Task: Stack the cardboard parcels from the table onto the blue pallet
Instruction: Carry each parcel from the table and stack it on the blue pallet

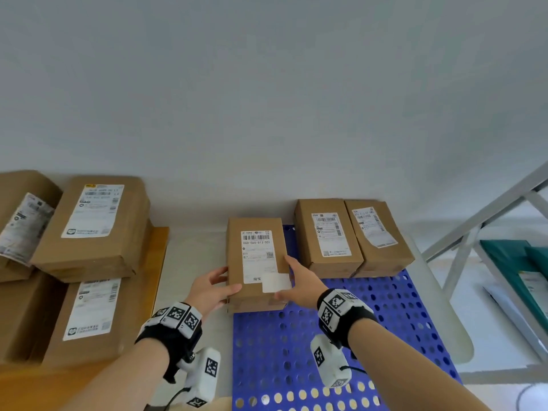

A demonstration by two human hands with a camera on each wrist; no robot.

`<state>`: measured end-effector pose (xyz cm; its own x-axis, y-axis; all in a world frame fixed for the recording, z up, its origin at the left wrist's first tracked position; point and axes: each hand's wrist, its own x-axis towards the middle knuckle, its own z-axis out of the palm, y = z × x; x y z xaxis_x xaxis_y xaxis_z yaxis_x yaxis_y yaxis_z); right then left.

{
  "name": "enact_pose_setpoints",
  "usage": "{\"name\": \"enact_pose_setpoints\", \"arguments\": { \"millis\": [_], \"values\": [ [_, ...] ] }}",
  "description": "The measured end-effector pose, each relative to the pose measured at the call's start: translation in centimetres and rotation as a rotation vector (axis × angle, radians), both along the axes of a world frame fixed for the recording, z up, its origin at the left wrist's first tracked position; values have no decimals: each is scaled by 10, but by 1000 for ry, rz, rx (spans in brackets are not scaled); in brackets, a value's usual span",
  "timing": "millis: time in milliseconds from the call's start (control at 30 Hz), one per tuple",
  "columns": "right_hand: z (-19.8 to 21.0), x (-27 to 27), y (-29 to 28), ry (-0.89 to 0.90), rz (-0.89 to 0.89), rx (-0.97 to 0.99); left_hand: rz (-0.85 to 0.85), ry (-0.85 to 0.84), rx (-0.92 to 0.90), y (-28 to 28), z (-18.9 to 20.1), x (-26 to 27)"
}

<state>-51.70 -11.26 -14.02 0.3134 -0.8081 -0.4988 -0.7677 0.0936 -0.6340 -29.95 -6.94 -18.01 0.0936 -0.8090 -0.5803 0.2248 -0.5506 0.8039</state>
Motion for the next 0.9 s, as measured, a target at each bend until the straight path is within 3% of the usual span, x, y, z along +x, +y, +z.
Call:
{"name": "enact_pose_setpoints", "arguments": {
  "millis": [367,667,900],
  "values": [
    [-6,-10,-16,184,227,-238,14,-22,4,-17,-1,-7],
    [-5,-24,-31,403,182,-278,-31,-17,-11,-26,1,-24],
    [-14,-33,-43,395,126,-244,-80,-165,-86,-37,-2,-35]
  ]
}}
